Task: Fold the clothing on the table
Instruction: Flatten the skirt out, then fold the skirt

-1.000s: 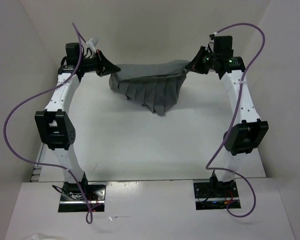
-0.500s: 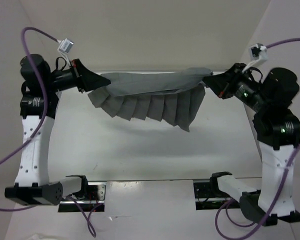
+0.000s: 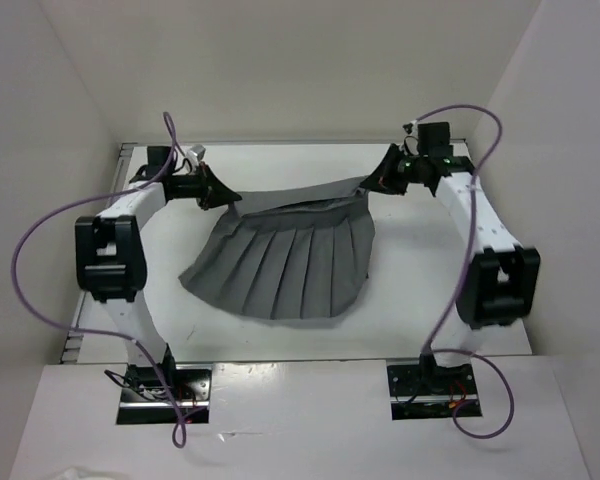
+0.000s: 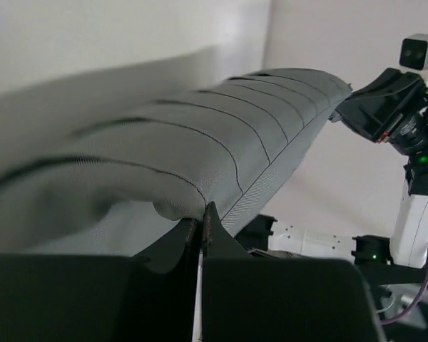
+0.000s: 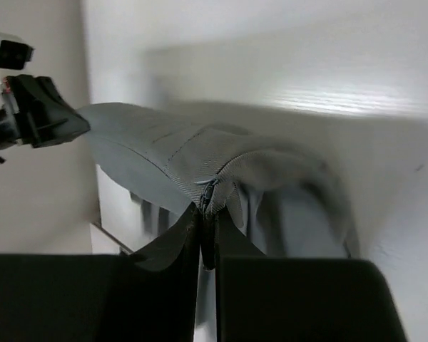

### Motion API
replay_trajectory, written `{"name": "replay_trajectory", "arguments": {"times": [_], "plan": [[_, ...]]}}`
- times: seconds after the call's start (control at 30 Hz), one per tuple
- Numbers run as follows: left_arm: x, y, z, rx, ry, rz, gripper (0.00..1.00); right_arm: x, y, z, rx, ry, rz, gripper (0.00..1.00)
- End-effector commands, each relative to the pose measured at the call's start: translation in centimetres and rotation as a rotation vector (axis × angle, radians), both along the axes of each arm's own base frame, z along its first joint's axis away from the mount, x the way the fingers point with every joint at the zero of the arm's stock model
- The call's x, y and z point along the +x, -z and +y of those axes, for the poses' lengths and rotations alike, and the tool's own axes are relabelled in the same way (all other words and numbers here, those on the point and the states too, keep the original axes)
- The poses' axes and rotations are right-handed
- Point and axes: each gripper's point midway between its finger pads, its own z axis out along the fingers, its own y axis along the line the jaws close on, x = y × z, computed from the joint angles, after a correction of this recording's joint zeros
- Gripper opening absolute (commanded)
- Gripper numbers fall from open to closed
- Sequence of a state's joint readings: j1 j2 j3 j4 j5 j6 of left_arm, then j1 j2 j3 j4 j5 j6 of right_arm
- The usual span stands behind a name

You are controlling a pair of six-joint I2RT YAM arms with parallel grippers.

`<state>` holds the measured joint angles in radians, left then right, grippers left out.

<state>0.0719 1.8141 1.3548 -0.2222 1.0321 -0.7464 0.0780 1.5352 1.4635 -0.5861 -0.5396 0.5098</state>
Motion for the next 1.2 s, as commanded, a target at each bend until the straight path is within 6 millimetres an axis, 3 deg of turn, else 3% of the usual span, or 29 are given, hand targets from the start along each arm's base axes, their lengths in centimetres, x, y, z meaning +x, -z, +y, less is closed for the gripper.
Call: {"name": "replay_trajectory", "arguments": {"times": [0.0,0.03,0.07,0.1,0.13,0.17,0.2,0.27,0.3,0.37,0.4,0.43,0.47,0.5,0.53,0.57,0.6,0.67,0.7,0.73,0.77,0.8,0.83,0.9,0.97,1.07,1.17], "plan": [[4.5,-1.4,1.3,-0.007,-0.035,-0.053,0.0,5.6,-0.3,-2.3,-0.017,0.055,-0.058,0.0],[5.6,-2.7,1.4,-0.016,-0.032,-0.082,0.0,6.9,-2.9,-2.7,-0.033,0.052,-0.112,0.0],[7.4,-7.1,1.5,-0.014,-0.035,-0.189,0.0,7.8,-3.8,-3.5,-0.034,0.067,-0.126,0.0],[8.1,-9.2,1.6,-0.014,-0.036,-0.237,0.0,8.7,-4.3,-3.6,-0.039,0.076,-0.137,0.0],[8.6,-11.8,1.6,-0.01,-0.046,-0.297,0.0,9.3,-7.8,-4.1,-0.045,0.082,-0.229,0.0],[8.7,-16.6,1.6,-0.006,-0.046,-0.411,0.0,9.1,-9.4,-4.1,-0.044,0.083,-0.266,0.0],[8.5,-18.6,1.6,-0.007,-0.047,-0.449,0.0,8.8,-12.9,-4.6,-0.058,0.118,-0.366,0.0],[7.2,-22.6,1.9,0.005,-0.041,-0.544,0.0,8.0,-15.7,-5.2,-0.091,0.142,-0.459,0.0],[6.5,-24.5,1.9,0.028,-0.032,-0.62,0.0,6.8,-16.9,-5.4,-0.1,0.148,-0.494,0.0],[4.9,-25.8,1.8,0.052,-0.024,-0.672,0.0,5.9,-17.3,-5.2,-0.103,0.157,-0.53,0.0],[4.7,-25.1,1.4,0.062,-0.024,-0.663,0.0,5.5,-16.7,-5.2,-0.104,0.156,-0.522,0.0],[5.2,-20.3,1.6,0.072,-0.035,-0.557,0.0,4.7,-13.9,-5.1,-0.104,0.144,-0.459,0.0],[4.1,-19.4,1.0,0.068,-0.024,-0.552,0.0,4.3,-12.5,-4.8,-0.089,0.131,-0.429,0.01],[3.7,-16.6,0.5,0.065,-0.019,-0.489,0.0,3.6,-8.2,-4.0,-0.088,0.103,-0.331,0.03],[2.9,-13.8,0.4,0.061,-0.018,-0.422,0.0,2.8,-6.0,-3.6,-0.09,0.091,-0.274,0.03],[1.3,-6.9,-0.1,0.049,-0.006,-0.243,0.0,1.6,-3.2,-2.7,-0.089,0.06,-0.182,0.04],[0.1,-3.4,-0.1,0.049,0.001,-0.159,0.0,0.2,1.7,-2.6,-0.093,0.046,-0.042,0.04],[-3.2,2.7,-1.0,0.058,0.03,0.003,0.01,-3.3,7.8,-1.7,-0.082,-0.017,0.188,0.1],[-6.4,7.1,-0.9,0.069,0.031,0.144,0.02,-6.1,11.4,-1.2,-0.073,-0.047,0.319,0.18],[-8.8,9.0,-1.3,0.077,0.061,0.225,0.05,-7.8,12.8,-0.8,-0.07,-0.064,0.39,0.23],[-10.5,10.4,-1.3,0.08,0.073,0.284,0.12,-10.0,13.3,-0.4,-0.079,-0.07,0.45,0.27],[-12.4,11.5,-1.7,0.083,0.097,0.338,0.32,-12.0,14.4,-0.4,-0.085,-0.044,0.533,0.41],[-15.4,12.9,-2.1,0.083,0.123,0.449,0.38,-13.0,14.5,-0.9,-0.108,-0.03,0.57,0.5],[-17.5,13.0,-2.0,0.086,0.137,0.487,0.48,-14.4,13.6,-2.8,-0.216,0.069,0.613,0.56],[-18.8,12.2,-2.0,0.094,0.134,0.498,0.5,-12.7,11.2,-4.8,-0.298,0.181,0.533,0.58],[-17.2,10.5,-1.7,0.122,0.106,0.441,0.53,-10.4,8.4,-5.0,-0.288,0.234,0.428,0.59],[-12.9,8.4,-1.0,0.193,0.062,0.329,0.53,-6.1,7.2,-4.7,-0.263,0.263,0.324,0.58]]}}
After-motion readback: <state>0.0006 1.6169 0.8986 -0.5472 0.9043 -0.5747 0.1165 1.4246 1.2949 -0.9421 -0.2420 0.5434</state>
